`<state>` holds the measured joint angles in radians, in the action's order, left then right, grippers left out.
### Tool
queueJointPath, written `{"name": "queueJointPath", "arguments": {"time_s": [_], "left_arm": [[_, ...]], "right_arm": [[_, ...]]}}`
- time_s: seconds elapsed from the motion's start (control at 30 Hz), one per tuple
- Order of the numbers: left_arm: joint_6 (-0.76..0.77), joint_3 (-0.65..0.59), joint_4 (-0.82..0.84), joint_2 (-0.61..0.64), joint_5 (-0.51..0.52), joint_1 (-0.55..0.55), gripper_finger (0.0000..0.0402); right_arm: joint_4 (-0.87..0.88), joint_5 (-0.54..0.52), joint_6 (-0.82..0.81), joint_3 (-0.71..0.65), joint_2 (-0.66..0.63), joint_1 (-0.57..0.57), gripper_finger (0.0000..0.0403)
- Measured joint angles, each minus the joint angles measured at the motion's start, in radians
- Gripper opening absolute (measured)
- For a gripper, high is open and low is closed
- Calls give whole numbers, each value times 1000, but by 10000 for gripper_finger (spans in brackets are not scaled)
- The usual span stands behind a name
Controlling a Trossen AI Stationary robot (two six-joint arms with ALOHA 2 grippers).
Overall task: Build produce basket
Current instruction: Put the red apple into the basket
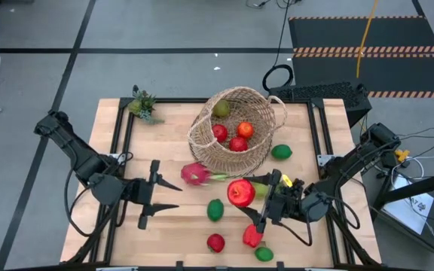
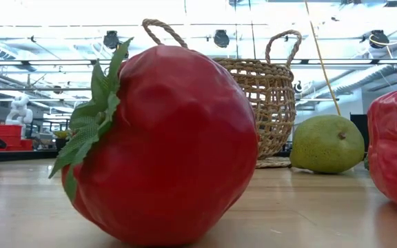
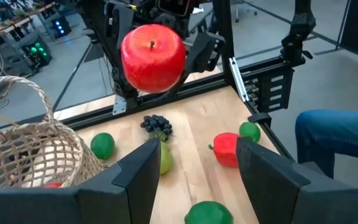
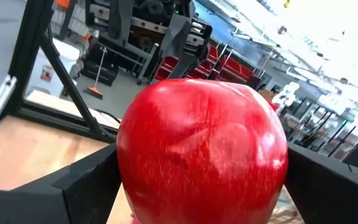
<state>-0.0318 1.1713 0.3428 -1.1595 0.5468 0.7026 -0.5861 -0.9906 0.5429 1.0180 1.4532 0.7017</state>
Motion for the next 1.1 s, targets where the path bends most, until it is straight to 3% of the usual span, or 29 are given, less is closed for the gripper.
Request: {"name": "queueJointPath", "arguments": {"time_s": [0.53,1.1], "left_arm": [[-23,0,-2,0,1,6,209],[-26,0,-2,0,1,6,209]], "right_arm": [[0,-1,395,0,0,-1,391],[0,-3,633,0,0,-1,391]]}}
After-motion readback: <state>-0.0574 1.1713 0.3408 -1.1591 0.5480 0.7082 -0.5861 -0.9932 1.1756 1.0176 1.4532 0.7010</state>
